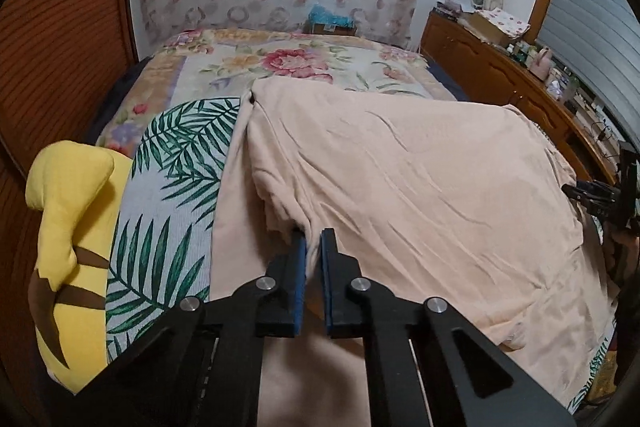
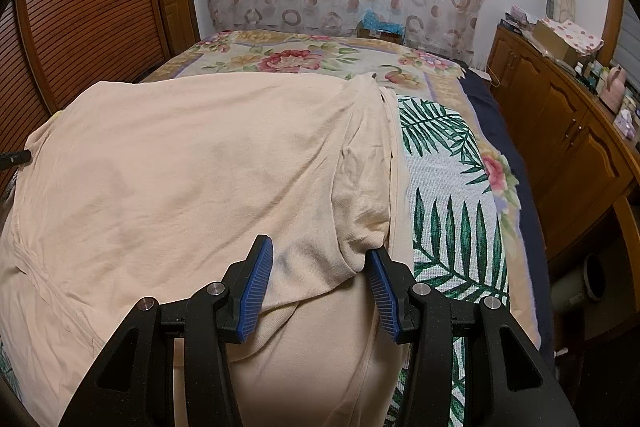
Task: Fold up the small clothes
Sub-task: 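Grasp the folded shirt edge with the left tool while the right tool grasps too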
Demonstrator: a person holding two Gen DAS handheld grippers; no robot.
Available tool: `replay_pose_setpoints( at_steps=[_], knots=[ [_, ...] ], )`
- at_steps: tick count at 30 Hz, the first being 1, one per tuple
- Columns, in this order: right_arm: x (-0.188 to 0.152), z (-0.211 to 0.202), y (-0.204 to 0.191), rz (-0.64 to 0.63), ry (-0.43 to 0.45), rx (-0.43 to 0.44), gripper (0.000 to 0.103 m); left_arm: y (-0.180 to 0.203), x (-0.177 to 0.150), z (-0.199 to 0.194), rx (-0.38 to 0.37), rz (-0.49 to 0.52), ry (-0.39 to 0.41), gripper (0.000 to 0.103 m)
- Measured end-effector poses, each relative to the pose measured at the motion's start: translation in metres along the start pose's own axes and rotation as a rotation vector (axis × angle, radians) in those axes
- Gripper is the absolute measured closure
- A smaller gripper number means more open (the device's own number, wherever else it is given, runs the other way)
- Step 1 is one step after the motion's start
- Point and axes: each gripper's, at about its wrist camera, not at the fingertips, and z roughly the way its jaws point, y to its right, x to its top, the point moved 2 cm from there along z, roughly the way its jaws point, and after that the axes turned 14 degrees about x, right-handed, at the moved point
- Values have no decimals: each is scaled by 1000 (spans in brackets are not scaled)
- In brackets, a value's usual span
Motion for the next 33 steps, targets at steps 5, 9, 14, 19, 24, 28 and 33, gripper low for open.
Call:
replay_pose_setpoints(
  at_steps=[5, 9, 14, 19, 24, 28, 33],
  knots=[
    [0, 0, 0, -1, 0, -1, 53, 0, 0, 10, 9, 9, -28, 95],
    [0, -1, -1, -2, -1, 0, 54, -1, -1, 16, 30, 13, -43, 95],
    [0, -3, -1, -2, 6, 2, 54, 5, -3, 13, -10, 48, -11, 97],
    [-2, -7, -10, -36, 19, 19, 81, 9, 4, 1, -21, 48, 36, 97],
    [3, -9, -13, -31, 21, 48, 97, 9, 9, -5, -32, 41, 61, 98],
    [8, -17, -13, -34, 41, 65, 98, 4, 13, -13, -25, 12, 94, 98],
    [9, -35, -15, -46, 92, 80, 98, -2, 13, -39, -25, -9, 156, 99]
  ],
)
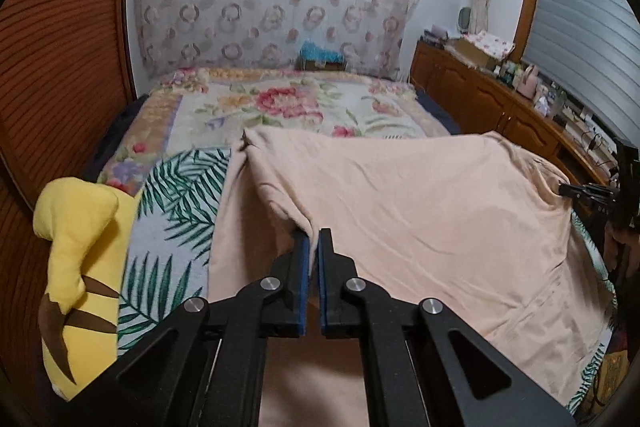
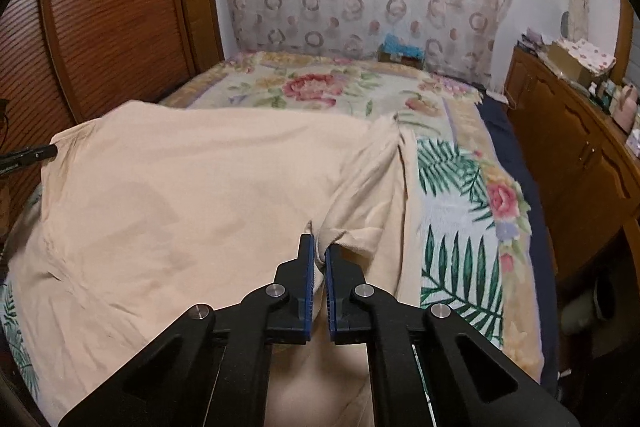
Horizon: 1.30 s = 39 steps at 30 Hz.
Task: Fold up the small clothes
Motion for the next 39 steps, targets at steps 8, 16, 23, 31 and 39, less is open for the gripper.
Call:
replay_pose_setpoints(
  at_steps=[8, 16, 23, 31, 39],
  knots=[
    [-10, -39, -19, -13, 82, -18, 98, -8, 3, -39, -20, -3, 77, 99],
    [-29, -87, -41, -41, 168, -30, 98, -14, 8, -89, -33, -20, 171, 99],
    [-62, -135, -62, -68, 219, -34, 98, -26, -7, -143, -31, -44, 231, 99],
    [-116, -147, -72, -37, 171, -32, 98, -34, -61, -121, 7, -37, 68, 99],
    [-191, -78, -29, 146, 20, -20, 97, -45, -124, -83, 26, -91, -78, 99]
  ],
)
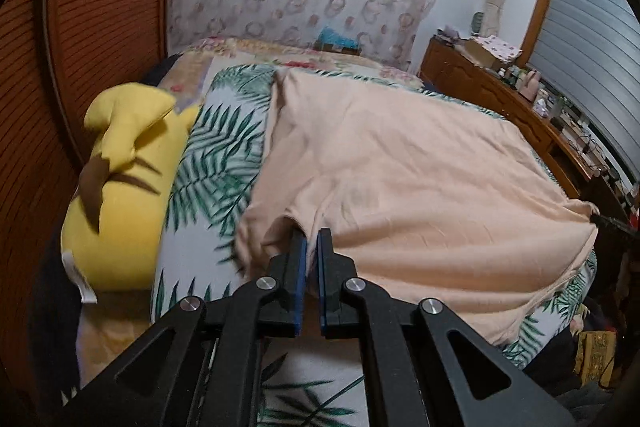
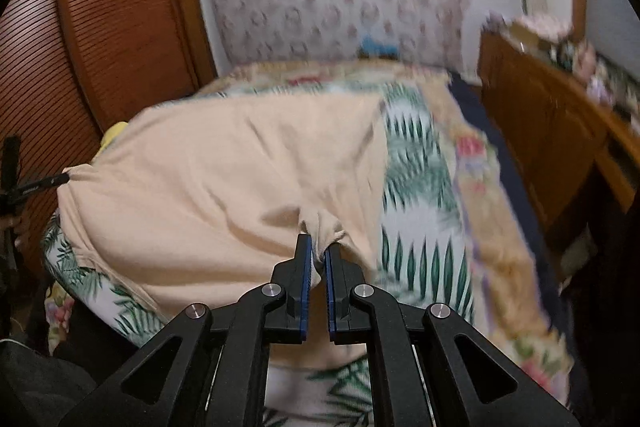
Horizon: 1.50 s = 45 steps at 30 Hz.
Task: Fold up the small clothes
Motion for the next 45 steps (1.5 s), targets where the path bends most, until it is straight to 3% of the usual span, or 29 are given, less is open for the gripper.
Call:
replay_pose_setpoints(
  at_steps=[4, 7, 12, 17, 19, 22, 28, 41, 45],
  knots=[
    [-10, 16, 19, 36, -24, -45, 79, -6, -4, -3, 20, -13, -4, 99],
    [-13, 17, 26, 60, -7, -72, 59, -4, -9, -4, 35, 1, -10, 99],
    [-8, 18, 20, 51, 38, -28, 57, -4, -17, -4, 55, 8, -15, 98],
    [-11, 30, 9, 22, 47, 6, 57, -10, -14, -12, 77, -18, 35, 72],
    [-10, 41, 9, 18, 49, 18, 57, -15, -10, -15, 71, -47, 66, 50],
    [-12, 46, 5, 19, 50, 34, 56, -16, -6, -7, 76, -42, 51, 39],
    [-11, 53, 0, 3, 41, 23, 45, -11, -10, 22, 104, -27, -35, 39],
    [-20, 64, -8, -68, 20, -60, 41, -7, -16, 22, 126, -13, -29, 39],
    [-25, 65, -18, -120, 19, -101, 39, 1, -18, 18, 86, 12, -30, 68]
  ],
)
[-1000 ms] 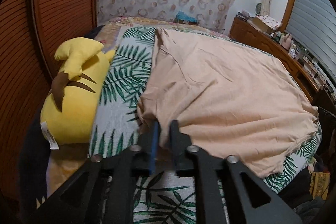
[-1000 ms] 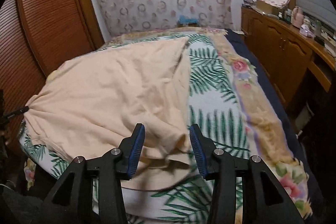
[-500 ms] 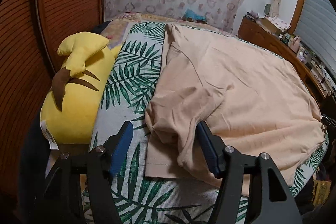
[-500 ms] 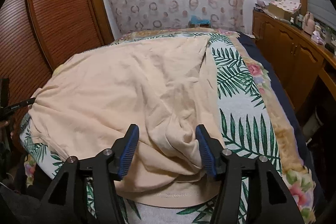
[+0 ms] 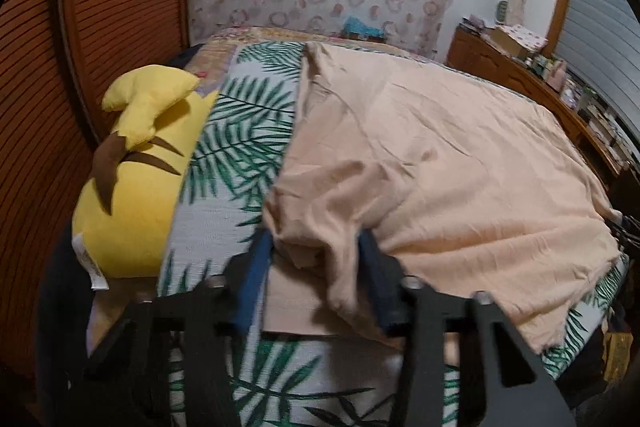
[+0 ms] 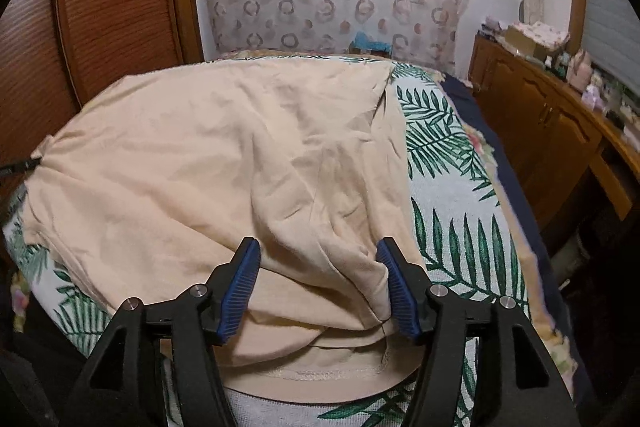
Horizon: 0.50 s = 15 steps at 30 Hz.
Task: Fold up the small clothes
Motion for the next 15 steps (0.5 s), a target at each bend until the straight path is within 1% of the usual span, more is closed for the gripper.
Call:
replay_pose_setpoints(
  at_steps=[2, 3, 4, 8, 10, 12, 15],
  knots=[
    [-2, -1, -2, -9, 5, -7, 39, 2, 1, -1, -8, 7, -5, 80],
    [-2, 0, -2, -7, 9, -5, 39, 3, 1, -2, -11, 6, -6, 88],
    [-3, 0, -2, -6, 13, -2, 39, 4, 1, -2, -18, 2, -6, 92],
    [-8, -2, -3, -12, 28, -3, 36, 7, 3, -9, -43, -4, 8, 94],
    [-10, -3, -1, -9, 32, -3, 33, 11, 7, -18, -78, -18, 29, 94],
    [-11, -3, 0, -2, 31, 1, 27, 19, 13, -31, -119, -21, 62, 95],
    [-8, -5, 3, 8, 23, 5, 24, 37, 26, -49, -163, -7, 98, 95]
  ],
)
